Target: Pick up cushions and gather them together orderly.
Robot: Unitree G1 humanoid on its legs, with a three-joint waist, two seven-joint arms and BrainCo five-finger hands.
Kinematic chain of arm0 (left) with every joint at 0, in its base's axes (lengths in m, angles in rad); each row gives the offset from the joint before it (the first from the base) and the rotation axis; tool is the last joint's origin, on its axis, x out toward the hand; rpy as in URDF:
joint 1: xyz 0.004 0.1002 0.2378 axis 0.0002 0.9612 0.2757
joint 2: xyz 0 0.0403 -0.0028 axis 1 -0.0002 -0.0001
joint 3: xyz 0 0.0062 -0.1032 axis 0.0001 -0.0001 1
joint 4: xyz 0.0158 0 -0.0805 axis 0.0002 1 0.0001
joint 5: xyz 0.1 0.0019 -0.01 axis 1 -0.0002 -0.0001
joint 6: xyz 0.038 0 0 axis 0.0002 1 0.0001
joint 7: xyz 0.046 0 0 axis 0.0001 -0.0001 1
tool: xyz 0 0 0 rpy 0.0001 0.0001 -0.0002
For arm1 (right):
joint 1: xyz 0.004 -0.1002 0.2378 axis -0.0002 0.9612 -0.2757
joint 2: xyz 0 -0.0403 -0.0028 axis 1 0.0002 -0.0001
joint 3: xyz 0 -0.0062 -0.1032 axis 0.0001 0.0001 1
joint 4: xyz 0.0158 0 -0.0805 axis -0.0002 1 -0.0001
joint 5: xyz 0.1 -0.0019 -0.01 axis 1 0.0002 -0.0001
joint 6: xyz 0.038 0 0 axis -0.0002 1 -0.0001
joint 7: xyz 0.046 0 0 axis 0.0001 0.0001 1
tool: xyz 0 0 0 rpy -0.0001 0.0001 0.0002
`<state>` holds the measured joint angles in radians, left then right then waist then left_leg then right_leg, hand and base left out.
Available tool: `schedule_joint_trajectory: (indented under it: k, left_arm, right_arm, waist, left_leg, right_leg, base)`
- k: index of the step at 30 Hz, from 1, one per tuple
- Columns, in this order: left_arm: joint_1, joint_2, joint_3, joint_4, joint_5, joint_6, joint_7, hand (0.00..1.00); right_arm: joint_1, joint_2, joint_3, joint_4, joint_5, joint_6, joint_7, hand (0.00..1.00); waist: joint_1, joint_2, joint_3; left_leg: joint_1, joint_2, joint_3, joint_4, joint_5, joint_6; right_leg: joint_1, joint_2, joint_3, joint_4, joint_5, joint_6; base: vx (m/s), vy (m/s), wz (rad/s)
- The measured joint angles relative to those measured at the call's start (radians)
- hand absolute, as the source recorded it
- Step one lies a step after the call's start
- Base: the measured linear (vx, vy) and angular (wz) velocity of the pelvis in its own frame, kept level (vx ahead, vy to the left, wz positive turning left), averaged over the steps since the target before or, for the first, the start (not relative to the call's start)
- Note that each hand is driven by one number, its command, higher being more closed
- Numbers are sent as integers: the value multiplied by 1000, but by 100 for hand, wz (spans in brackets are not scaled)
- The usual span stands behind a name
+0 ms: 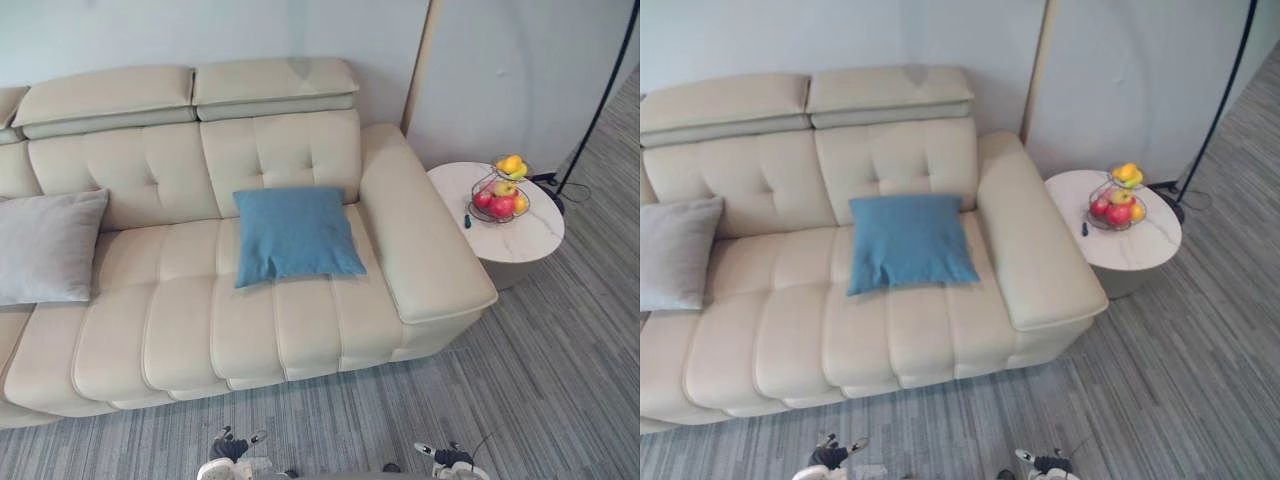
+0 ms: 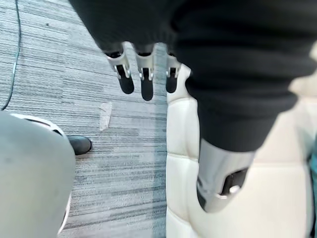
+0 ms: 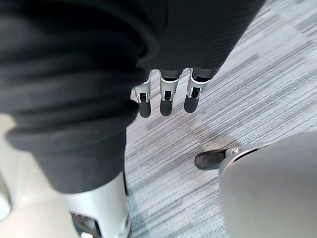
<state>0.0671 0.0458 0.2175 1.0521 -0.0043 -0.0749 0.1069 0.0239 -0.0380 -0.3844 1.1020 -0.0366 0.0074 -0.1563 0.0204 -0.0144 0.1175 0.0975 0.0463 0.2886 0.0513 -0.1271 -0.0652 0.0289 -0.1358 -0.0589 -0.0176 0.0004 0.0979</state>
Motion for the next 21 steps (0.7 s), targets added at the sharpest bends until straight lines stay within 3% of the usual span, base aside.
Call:
schedule_joint_trajectory:
  k: [2, 3, 4, 5, 6, 7, 9, 10, 13, 15, 17, 18, 19, 21]
  left_arm:
    - [-8, -8, 13, -4, -1, 0, -3, 0]
    - [-19, -9, 31, -4, -1, 2, -2, 0]
    - [-17, -8, 31, -4, 0, 1, -3, 0]
    - [-15, -5, 31, -3, 0, 2, -2, 0]
    - [-27, -3, 26, -3, 0, 4, -3, 0]
    - [-29, -5, 12, -3, 1, 4, -4, 0]
    - [-24, -8, 10, 2, 2, 6, -4, 0]
    - [-26, -8, 8, 3, 2, 8, -4, 0]
    - [-45, -20, -11, 17, 3, 13, -8, 0]
    - [-51, -17, -7, 20, 4, 17, -14, 0]
    - [-43, -22, 34, 17, 0, 16, -16, 0]
    - [-44, -27, 45, 13, 1, 16, -13, 0]
    - [-44, -31, 45, 2, 0, 14, -14, 0]
    - [-44, -31, 39, -12, -1, 12, -14, 0]
  right_arm:
    - [3, 7, 7, -52, -1, 2, -1, 0]
    - [-2, 20, 25, -91, -2, 1, -2, 0]
    - [-7, 26, 44, -106, -2, 1, -2, 0]
    - [-17, 35, 51, -109, -3, -2, -2, 0]
    - [-38, 37, 51, -103, -3, 4, -2, 0]
    - [-27, 36, 43, -102, -4, 12, -4, 0]
    - [-16, 35, 38, -101, -1, 11, -7, 0]
    - [-19, 25, 35, -104, -4, 7, -9, 0]
    - [-23, -2, 34, -96, -4, 6, -11, 0]
    - [-23, -4, 32, -84, -3, 7, -13, 0]
    - [-23, 0, 38, -85, -2, 10, -13, 0]
    - [-28, -1, 44, -86, -1, 9, -14, 0]
    - [-34, -1, 45, -85, -1, 9, -14, 0]
    - [-43, 5, 45, -72, 0, 8, -14, 0]
  waist:
    - [0, 0, 13]
    - [0, 0, 20]
    - [1, 7, 21]
    - [4, 9, 18]
    - [-5, 2, 20]
    - [-10, 3, 20]
    - [-12, 9, 24]
    - [-26, 19, 31]
    - [-31, 44, 45]
    - [-36, 37, 52]
    - [-24, 42, 62]
    - [-17, 50, 66]
    - [-12, 51, 68]
    - [-1, 45, 74]
  left_leg:
    - [-12, 25, 89, 26, -28, -6]
    - [-26, 58, 186, 67, -55, -12]
    - [-42, 86, 259, 86, -63, -10]
    - [-60, 108, 329, 95, -65, -7]
    - [-60, 111, 390, 95, -64, -9]
    - [-45, 116, 465, 98, -63, -10]
    - [-17, 118, 501, 107, -63, -10]
    - [10, 120, 495, 101, -61, -14]
    - [20, 140, 493, 151, -59, -19]
    - [-42, 236, 452, 400, -61, -14]
    - [-114, 306, 334, 634, -109, 35]
    - [-170, 282, 197, 702, -152, -10]
    - [-196, 255, 137, 705, -166, -31]
    - [-260, 174, -5, 660, -197, -34]
  right_leg:
    - [-64, 28, 71, 25, 23, -8]
    - [-125, 65, 69, 38, 74, -26]
    - [-164, 89, 30, 25, 117, -66]
    - [-193, 93, -58, 30, 112, -110]
    - [-241, 76, -240, 130, 35, -156]
    - [-250, 36, -466, 229, -64, -175]
    - [-232, 11, -587, 260, -113, -190]
    - [-221, 27, -563, 261, -113, -185]
    - [-221, 55, -507, 266, -150, -167]
    - [-192, 80, -466, 257, -165, -172]
    - [-154, 129, -404, 249, -173, -202]
    - [-144, 159, -351, 251, -182, -211]
    - [-141, 173, -314, 251, -182, -211]
    - [-119, 205, -207, 243, -182, -210]
  base:
    - [-94, -10, -149]
    - [-103, -22, -217]
    - [-119, -87, -234]
    - [-84, -104, -191]
    - [-50, -167, -197]
    - [-15, -101, -174]
    - [37, -191, -154]
    - [76, -269, -118]
    - [70, -166, -61]
    - [89, -216, -39]
    - [82, -167, -89]
    - [88, -94, -126]
    - [105, -33, -146]
    - [152, 14, -168]
